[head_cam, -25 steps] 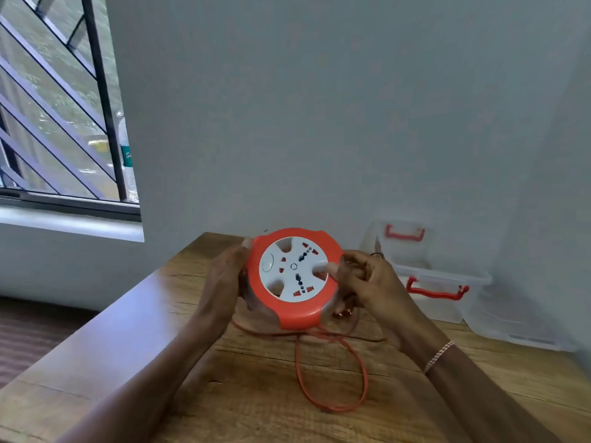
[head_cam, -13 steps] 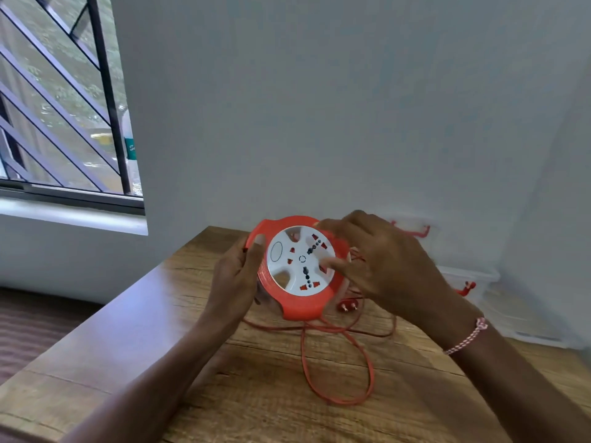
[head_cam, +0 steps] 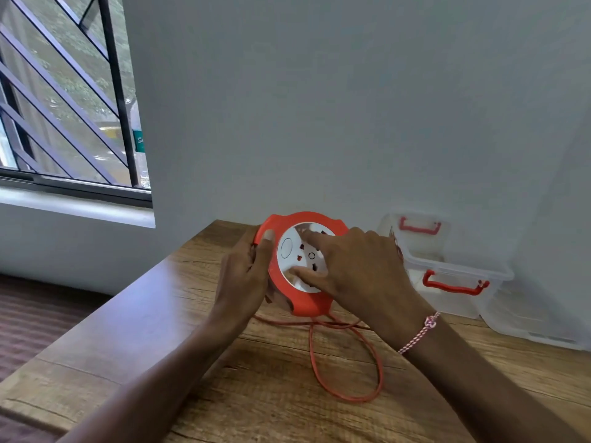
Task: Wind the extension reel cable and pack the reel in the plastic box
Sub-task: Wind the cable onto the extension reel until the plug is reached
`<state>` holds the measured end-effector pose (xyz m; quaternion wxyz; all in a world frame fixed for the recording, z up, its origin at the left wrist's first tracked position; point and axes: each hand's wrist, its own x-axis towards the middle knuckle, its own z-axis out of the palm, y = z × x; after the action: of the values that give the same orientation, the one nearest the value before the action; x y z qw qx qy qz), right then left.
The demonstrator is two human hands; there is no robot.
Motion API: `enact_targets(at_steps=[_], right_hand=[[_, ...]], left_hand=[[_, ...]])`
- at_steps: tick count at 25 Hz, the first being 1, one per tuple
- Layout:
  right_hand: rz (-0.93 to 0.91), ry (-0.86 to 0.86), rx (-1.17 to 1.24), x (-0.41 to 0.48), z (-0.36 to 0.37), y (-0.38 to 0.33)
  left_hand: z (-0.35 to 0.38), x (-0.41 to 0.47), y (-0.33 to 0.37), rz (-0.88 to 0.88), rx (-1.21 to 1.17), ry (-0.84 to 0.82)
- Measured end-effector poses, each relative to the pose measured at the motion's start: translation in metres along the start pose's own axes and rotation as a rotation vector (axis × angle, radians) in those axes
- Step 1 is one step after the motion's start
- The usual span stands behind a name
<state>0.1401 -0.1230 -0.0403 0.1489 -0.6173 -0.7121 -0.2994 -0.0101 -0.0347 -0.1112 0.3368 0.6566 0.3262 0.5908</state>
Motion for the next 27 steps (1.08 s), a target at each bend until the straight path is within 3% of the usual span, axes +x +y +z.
enact_targets(at_steps=[4,7,9,11,13,16,21,23,27], right_hand=[[0.298,0.138,0.371,-0.001,0.009,-0.004],[0.554,0.035,0.804,0.003,0.016,-0.001],[0.448,0.079,0.650,0.002,0.013,0.010],[0.158,0.139,0.317,0.000,0.006,0.025],[-0.065,0.042,0.108,-0.001,-0.001,0.033],[-0.145,-0.011,-0.059,-0.004,0.002,0.023],[-0.250,0.182,-0.126,-0.005,0.024,0.021],[-0.152,0.204,-0.016,-0.007,0.025,0.017],[0.402,0.106,0.577,-0.004,0.032,0.002]], left_hand=[[0.007,-0.003,0.004,0.072,-0.005,0.036],[0.010,-0.004,0.002,0.111,0.020,0.059],[0.009,-0.003,-0.001,0.100,0.031,0.058],[0.008,-0.002,-0.004,0.095,0.051,0.052],[0.008,-0.001,-0.005,0.104,0.075,0.060],[0.007,-0.001,-0.004,0.104,0.082,0.068],[0.008,-0.002,0.003,0.089,0.063,0.035],[0.009,-0.004,0.004,0.117,0.082,0.031],[0.012,-0.008,0.001,0.150,0.098,0.036]])
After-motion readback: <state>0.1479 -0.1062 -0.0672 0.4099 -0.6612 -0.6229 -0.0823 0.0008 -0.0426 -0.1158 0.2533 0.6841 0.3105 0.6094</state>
